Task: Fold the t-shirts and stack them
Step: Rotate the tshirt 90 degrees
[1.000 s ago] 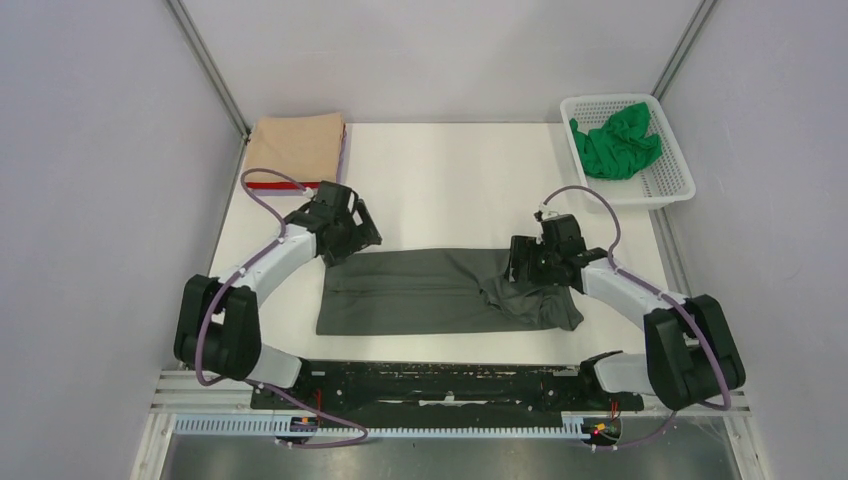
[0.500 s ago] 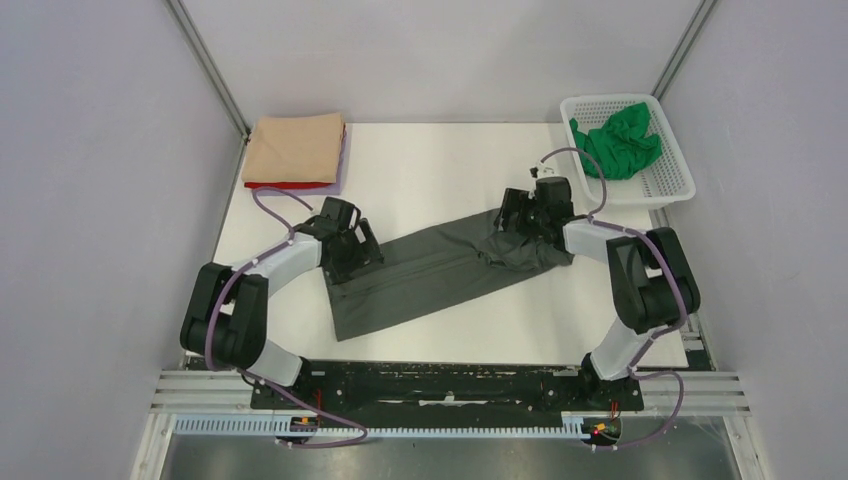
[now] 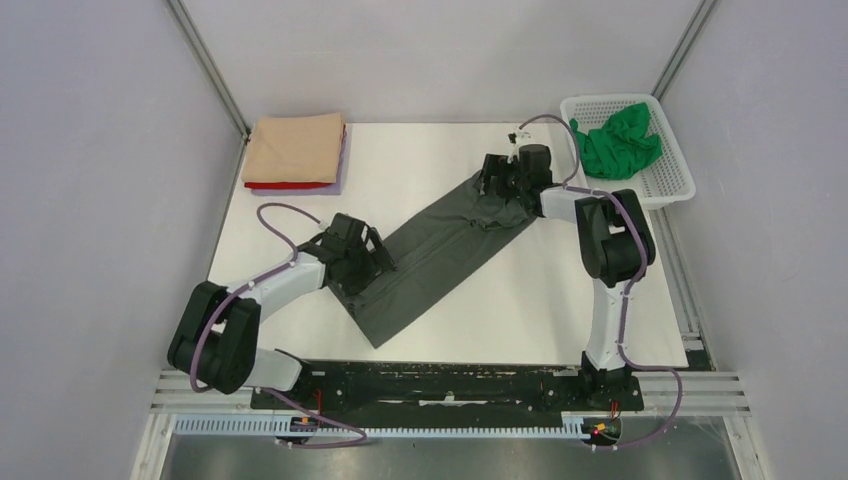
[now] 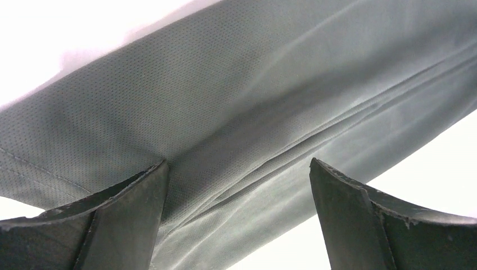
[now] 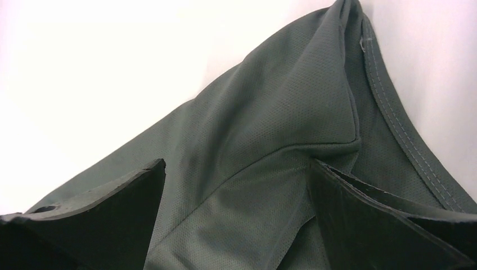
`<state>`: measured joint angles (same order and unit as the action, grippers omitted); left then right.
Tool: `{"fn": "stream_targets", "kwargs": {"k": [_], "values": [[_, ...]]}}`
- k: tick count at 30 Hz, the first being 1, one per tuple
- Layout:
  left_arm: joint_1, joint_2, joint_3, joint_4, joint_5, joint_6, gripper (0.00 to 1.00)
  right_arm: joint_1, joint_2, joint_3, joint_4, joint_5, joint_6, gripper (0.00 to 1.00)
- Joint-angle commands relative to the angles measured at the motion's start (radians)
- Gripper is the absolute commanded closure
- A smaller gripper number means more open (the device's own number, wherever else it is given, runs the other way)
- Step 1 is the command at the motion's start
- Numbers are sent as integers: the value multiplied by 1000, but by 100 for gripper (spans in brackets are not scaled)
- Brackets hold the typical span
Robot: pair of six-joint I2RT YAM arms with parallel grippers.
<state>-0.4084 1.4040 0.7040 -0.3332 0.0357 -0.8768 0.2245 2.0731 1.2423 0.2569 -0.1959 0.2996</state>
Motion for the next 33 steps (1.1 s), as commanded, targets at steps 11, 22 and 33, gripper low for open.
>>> {"fn": "stream_targets", "kwargs": {"k": [11, 22, 33], "values": [[-47, -218, -66, -52, -62, -93, 0, 121, 245, 418, -122, -46, -122, 2], [-47, -124, 259, -140, 19, 220, 0, 119, -109, 279, -202, 110, -167, 2], [-72, 60, 201, -98, 277, 291, 0, 120, -281, -18, -287, 112, -59, 2]]}}
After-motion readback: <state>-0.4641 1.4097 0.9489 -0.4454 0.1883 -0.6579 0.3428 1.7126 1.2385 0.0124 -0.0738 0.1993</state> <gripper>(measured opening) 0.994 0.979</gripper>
